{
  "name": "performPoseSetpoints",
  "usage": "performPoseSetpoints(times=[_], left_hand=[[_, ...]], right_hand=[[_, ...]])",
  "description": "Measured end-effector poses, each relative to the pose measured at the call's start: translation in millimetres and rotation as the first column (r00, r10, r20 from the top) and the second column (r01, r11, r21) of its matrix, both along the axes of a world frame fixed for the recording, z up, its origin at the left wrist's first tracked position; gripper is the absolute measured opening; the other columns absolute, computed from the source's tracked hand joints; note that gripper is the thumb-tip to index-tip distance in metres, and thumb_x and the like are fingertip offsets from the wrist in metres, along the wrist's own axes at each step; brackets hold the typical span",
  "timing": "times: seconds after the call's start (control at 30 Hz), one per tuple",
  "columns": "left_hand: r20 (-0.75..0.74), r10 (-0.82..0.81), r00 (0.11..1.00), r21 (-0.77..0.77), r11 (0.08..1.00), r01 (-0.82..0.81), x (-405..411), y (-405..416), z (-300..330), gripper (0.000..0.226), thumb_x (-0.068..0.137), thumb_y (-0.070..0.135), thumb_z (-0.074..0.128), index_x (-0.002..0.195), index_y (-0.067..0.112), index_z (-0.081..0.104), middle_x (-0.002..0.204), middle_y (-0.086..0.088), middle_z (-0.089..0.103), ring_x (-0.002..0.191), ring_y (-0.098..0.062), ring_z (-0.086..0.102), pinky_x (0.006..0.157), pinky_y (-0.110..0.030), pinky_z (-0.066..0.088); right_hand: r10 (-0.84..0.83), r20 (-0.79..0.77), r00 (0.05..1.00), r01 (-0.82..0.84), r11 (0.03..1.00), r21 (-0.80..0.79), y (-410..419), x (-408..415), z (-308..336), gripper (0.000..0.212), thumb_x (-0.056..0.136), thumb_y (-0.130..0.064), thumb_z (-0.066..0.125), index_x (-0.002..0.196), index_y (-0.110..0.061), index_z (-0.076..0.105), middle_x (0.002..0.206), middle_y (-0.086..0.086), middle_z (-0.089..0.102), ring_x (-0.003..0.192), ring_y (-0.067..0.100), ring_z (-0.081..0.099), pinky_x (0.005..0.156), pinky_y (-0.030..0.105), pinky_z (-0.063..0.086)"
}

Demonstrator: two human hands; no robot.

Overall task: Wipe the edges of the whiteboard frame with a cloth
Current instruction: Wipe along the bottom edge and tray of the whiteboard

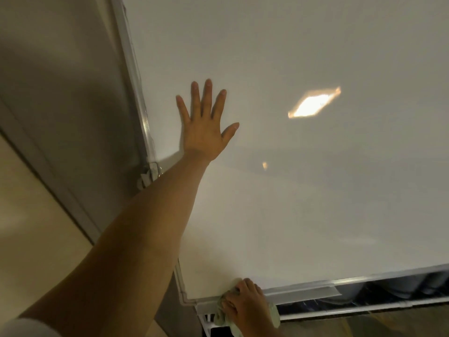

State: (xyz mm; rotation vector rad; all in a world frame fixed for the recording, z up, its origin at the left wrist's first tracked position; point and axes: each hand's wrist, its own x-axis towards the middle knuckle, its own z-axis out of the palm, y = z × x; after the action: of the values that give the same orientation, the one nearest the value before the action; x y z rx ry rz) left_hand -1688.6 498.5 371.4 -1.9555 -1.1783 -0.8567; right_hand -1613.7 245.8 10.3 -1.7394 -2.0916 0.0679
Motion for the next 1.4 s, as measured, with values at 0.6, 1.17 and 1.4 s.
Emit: performPoseSetpoints(times=[0.6,1.17,1.4], left_hand=[[-0.017,0.031,0.999,-0.088,0.996,-0.033,0,-11,9,0.089,0.099,0.081,0.010,0.168,0.025,0.001,0.177,-0.013,0.001,0.162,-0.043,0.002,0.126,-0.072,0.010],[-0.201,0.083,0.976,-0.323,0.935,-0.146,-9,-38,31,0.092,0.100,0.077,0.022,0.167,0.023,-0.009,0.175,-0.015,-0.016,0.161,-0.043,-0.012,0.127,-0.070,0.005],[-0.247,0.169,0.954,-0.378,0.890,-0.255,-1,-54,50,0.095,0.101,0.072,0.036,0.166,0.024,-0.016,0.174,-0.013,-0.022,0.161,-0.041,-0.015,0.128,-0.068,0.006]], right_hand=[[-0.047,0.078,0.996,0.052,0.996,-0.066,5,-3,13,0.029,0.081,-0.056,0.060,0.073,-0.030,0.072,0.084,-0.006,0.061,0.083,0.019,0.063,0.064,0.032,0.053],[0.005,0.058,0.998,0.010,0.965,-0.262,1,-2,16,0.044,0.098,-0.054,0.038,0.111,-0.027,0.071,0.119,-0.003,0.054,0.113,0.021,0.047,0.095,0.037,0.042],[0.043,0.055,0.998,-0.023,0.946,-0.323,2,-1,38,0.040,0.096,-0.047,0.042,0.116,-0.026,0.070,0.124,0.001,0.052,0.119,0.024,0.045,0.092,0.037,0.047]])
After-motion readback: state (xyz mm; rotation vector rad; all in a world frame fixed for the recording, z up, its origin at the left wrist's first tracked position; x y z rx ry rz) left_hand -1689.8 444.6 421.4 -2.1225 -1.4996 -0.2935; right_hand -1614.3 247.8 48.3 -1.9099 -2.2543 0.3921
